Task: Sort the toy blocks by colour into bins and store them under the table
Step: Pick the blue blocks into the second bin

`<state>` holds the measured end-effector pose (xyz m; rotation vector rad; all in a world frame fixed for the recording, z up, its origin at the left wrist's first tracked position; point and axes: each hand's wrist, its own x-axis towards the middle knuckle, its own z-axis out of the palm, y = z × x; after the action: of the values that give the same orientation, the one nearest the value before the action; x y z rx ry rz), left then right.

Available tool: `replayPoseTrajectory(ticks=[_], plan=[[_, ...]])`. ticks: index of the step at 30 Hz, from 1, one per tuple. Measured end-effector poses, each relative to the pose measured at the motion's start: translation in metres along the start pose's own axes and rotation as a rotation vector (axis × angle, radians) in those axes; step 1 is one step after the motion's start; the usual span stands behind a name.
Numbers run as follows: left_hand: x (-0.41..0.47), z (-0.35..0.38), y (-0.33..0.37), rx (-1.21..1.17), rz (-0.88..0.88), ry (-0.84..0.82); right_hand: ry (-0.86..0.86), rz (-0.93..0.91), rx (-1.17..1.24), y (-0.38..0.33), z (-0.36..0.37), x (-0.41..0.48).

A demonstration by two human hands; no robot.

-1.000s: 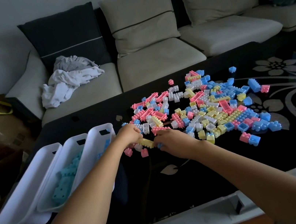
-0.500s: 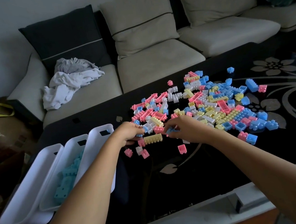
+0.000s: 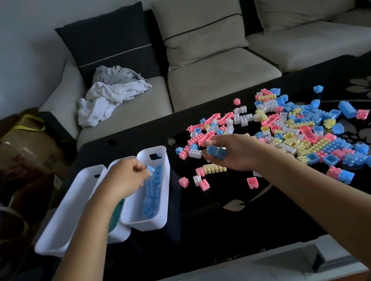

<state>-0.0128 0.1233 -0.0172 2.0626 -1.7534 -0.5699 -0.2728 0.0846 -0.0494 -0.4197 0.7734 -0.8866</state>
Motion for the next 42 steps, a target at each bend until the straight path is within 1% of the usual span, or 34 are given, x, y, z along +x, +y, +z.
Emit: replayPoseTrajectory(ticks=[4, 6, 8, 10, 12, 14, 16, 18, 20, 23, 25, 26, 29, 31, 34, 36, 38, 40, 42], plan=[[-0.017, 0.008, -0.017, 0.158, -0.001, -0.075, -0.055, 0.011, -0.141, 0.015, 0.059, 0.016], [-0.026, 0.013, -0.021, 0.217, 0.031, -0.112, -0.085, 0.007, -0.282, 0.023, 0.081, 0.027], [-0.034, 0.012, -0.026, 0.206, 0.066, -0.113, -0.083, 0.01, -0.42, 0.032, 0.1, 0.034], [-0.041, 0.006, -0.03, 0.15, 0.094, -0.028, -0.059, 0.068, -0.467, 0.037, 0.111, 0.036], [-0.043, -0.004, -0.036, 0.142, 0.127, 0.092, -0.063, 0.074, -0.506, 0.039, 0.117, 0.038], [-0.044, -0.011, -0.042, 0.181, 0.14, 0.097, -0.082, 0.015, -0.54, 0.039, 0.117, 0.041], [-0.043, -0.013, -0.047, 0.205, 0.142, 0.022, -0.094, -0.096, -0.585, 0.037, 0.112, 0.043], [-0.039, -0.01, -0.049, 0.172, 0.167, 0.002, -0.06, -0.189, -0.641, 0.033, 0.104, 0.045], [-0.031, -0.007, -0.047, 0.108, 0.199, 0.039, 0.026, -0.282, -0.782, 0.025, 0.092, 0.048], [-0.004, -0.003, -0.037, 0.034, 0.219, 0.095, 0.15, -0.404, -1.105, 0.012, 0.075, 0.051], [0.023, -0.003, -0.026, 0.038, 0.23, 0.094, 0.188, -0.404, -1.386, 0.007, 0.068, 0.054], [0.036, -0.004, -0.019, 0.04, 0.229, 0.081, 0.192, -0.398, -1.479, 0.006, 0.065, 0.056], [0.076, -0.001, -0.002, 0.05, 0.234, 0.012, 0.167, -0.405, -1.612, 0.006, 0.053, 0.065], [0.1, 0.005, 0.006, 0.103, 0.236, -0.025, 0.15, -0.419, -1.672, 0.01, 0.044, 0.076], [0.131, 0.016, 0.015, 0.18, 0.201, -0.063, 0.106, -0.459, -1.766, 0.015, 0.039, 0.095], [0.151, 0.025, 0.019, 0.249, 0.123, -0.114, 0.051, -0.48, -1.888, 0.018, 0.039, 0.108], [0.168, 0.034, 0.022, 0.335, 0.018, -0.189, 0.016, -0.456, -2.03, 0.02, 0.037, 0.121], [0.179, 0.042, 0.026, 0.423, -0.067, -0.249, 0.021, -0.483, -2.104, 0.019, 0.034, 0.13], [0.187, 0.048, 0.03, 0.488, -0.127, -0.297, 0.061, -0.583, -2.111, 0.015, 0.033, 0.136]])
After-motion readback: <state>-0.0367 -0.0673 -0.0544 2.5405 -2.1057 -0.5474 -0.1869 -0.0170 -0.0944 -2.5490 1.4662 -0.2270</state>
